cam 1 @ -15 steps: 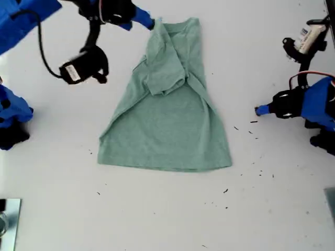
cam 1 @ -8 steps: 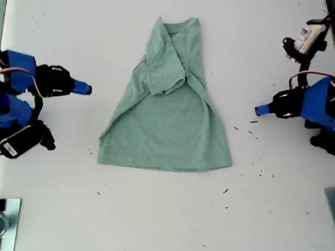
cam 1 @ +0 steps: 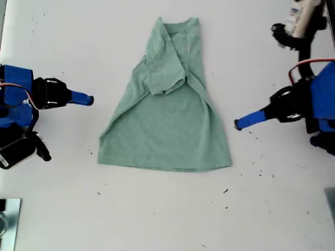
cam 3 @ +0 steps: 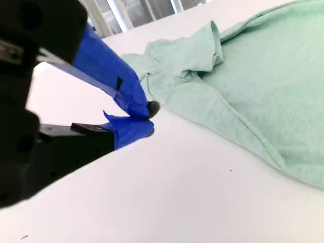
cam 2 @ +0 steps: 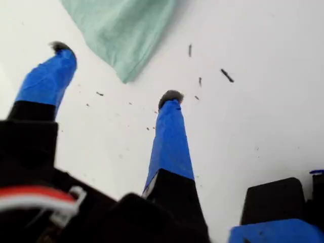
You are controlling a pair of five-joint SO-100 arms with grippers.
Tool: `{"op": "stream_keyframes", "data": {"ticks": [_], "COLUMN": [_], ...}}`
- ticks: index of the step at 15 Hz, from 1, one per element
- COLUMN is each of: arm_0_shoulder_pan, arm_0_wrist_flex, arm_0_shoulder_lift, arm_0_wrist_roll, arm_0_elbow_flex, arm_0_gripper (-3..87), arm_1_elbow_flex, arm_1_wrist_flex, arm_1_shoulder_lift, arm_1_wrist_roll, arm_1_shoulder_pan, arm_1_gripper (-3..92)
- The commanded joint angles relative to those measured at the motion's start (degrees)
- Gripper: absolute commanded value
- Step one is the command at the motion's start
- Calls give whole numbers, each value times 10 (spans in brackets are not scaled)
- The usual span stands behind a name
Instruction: Fold t shirt
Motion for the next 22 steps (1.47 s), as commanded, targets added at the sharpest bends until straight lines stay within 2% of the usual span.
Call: {"op": "stream_keyframes", "data": {"ticks": [1, 8, 9, 10, 11, 13, 18, 19, 22], "arm_0_shoulder_pan": [7, 6, 5, 5, 4, 4, 3, 3, 2], "arm_0_wrist_flex": [-10, -9, -9, -9, -9, -7, -4, -3, -3], "arm_0_shoulder_lift": [2, 2, 2, 2, 3, 3, 4, 4, 4], "arm_0_wrist_roll": [-6, 4, 5, 7, 10, 12, 14, 14, 14], "arm_0_elbow_flex": [-4, -8, -9, -10, -10, -11, -16, -18, -18], "arm_0_gripper": [-2, -2, -2, -2, -2, -2, -2, -2, -2], "arm_1_elbow_flex": [-140, -11, 4, 12, 16, -10, -258, -308, -411], "arm_1_wrist_flex": [-15, -283, -307, -323, -336, -301, 28, 69, 57], "arm_1_shoulder_lift": [-195, -466, -518, -560, -581, -563, -487, -462, -432], "arm_1_wrist_roll": [13, 47, 63, 75, 62, 40, -23, -38, -62], "arm_1_shoulder_pan": [-44, -78, -85, -92, -94, -97, -108, -115, -119], "arm_1_gripper": [354, 309, 254, 57, 25, 1, -12, -12, -12]}}
